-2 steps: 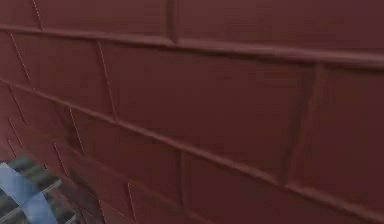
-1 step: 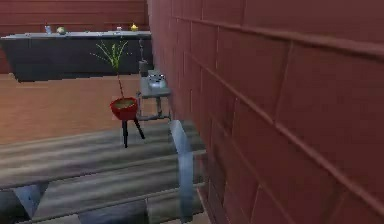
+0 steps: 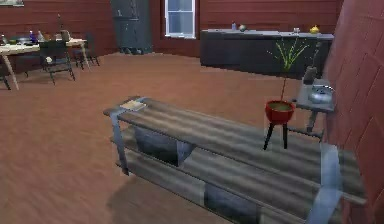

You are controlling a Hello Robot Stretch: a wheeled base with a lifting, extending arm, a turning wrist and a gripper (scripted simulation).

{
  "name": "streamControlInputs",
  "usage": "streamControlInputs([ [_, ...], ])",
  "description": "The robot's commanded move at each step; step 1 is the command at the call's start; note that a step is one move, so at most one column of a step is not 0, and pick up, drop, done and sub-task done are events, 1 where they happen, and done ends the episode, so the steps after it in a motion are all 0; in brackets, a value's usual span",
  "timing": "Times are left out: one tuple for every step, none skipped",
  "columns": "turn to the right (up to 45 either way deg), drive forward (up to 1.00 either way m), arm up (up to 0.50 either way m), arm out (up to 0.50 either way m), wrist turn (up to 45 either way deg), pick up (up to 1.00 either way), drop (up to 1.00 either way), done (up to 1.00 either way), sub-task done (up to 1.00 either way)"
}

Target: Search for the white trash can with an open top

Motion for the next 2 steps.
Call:
streamControlInputs([
  [-45.0,0.00,0.00,0.00,0.0,0.00,0.00,0.00,0.00],
  [-15.0,0.00,0.00,0.00,0.0,0.00,0.00,0.00,0.00],
])
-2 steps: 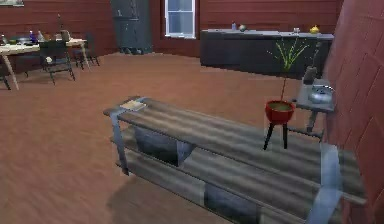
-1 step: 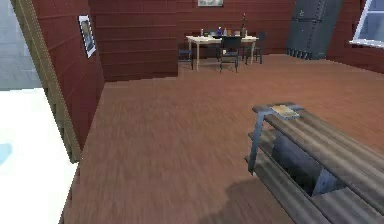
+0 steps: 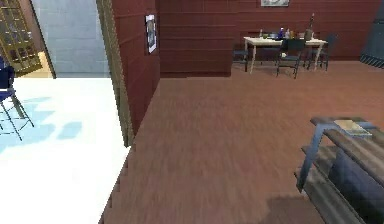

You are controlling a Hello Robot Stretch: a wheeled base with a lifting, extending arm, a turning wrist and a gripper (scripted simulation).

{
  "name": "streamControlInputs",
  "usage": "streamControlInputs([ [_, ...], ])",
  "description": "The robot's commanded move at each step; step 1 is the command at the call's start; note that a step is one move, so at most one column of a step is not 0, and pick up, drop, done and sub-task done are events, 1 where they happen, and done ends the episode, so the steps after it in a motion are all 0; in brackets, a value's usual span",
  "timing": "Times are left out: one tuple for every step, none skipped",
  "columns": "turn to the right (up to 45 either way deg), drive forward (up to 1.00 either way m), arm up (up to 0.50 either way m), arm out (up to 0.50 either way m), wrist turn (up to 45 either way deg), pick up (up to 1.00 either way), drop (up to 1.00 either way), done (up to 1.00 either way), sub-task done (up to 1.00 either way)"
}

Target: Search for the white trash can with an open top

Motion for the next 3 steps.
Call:
streamControlInputs([
  [0.0,0.25,0.00,0.00,0.0,0.00,0.00,0.00,0.00],
  [-42.0,0.00,0.00,0.00,0.0,0.00,0.00,0.00,0.00],
  [0.0,1.00,0.00,0.00,0.0,0.00,0.00,0.00,0.00],
])
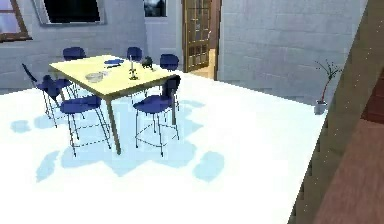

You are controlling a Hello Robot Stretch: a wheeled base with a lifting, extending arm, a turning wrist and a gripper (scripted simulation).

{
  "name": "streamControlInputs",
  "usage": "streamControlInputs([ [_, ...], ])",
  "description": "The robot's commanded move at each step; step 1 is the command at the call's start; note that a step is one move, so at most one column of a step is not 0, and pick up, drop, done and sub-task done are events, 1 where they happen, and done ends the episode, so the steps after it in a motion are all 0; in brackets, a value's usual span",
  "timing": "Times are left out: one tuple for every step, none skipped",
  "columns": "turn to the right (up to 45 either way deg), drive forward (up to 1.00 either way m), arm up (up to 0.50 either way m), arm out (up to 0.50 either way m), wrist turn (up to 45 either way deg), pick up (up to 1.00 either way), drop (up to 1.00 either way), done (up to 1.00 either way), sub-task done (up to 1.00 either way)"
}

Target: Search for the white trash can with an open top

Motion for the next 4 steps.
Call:
streamControlInputs([
  [-3.0,0.00,0.00,0.00,0.0,0.00,0.00,0.00,0.00],
  [0.0,0.90,0.00,0.00,0.0,0.00,0.00,0.00,0.00],
  [42.0,0.00,0.00,0.00,0.0,0.00,0.00,0.00,0.00],
  [0.0,1.00,0.00,0.00,0.0,0.00,0.00,0.00,0.00],
])
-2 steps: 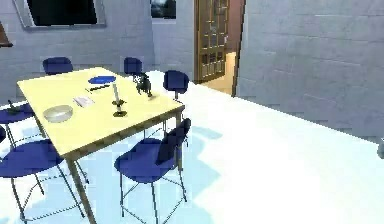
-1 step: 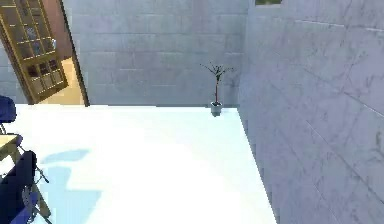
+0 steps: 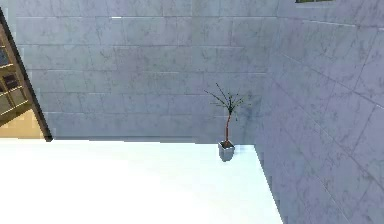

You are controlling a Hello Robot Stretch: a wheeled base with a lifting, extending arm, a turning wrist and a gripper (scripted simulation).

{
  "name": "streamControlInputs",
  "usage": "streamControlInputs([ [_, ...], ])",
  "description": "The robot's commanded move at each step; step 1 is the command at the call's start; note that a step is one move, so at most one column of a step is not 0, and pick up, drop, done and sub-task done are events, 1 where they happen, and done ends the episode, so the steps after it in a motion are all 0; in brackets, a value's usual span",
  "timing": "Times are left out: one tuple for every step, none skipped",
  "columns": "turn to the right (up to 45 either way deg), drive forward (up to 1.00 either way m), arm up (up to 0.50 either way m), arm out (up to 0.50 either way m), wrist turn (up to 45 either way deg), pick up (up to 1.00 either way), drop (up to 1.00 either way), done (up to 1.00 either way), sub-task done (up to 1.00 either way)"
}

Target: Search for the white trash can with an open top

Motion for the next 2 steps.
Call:
streamControlInputs([
  [6.0,0.00,0.00,0.00,0.0,0.00,0.00,0.00,0.00],
  [0.0,0.05,0.00,0.00,0.0,0.00,0.00,0.00,0.00],
])
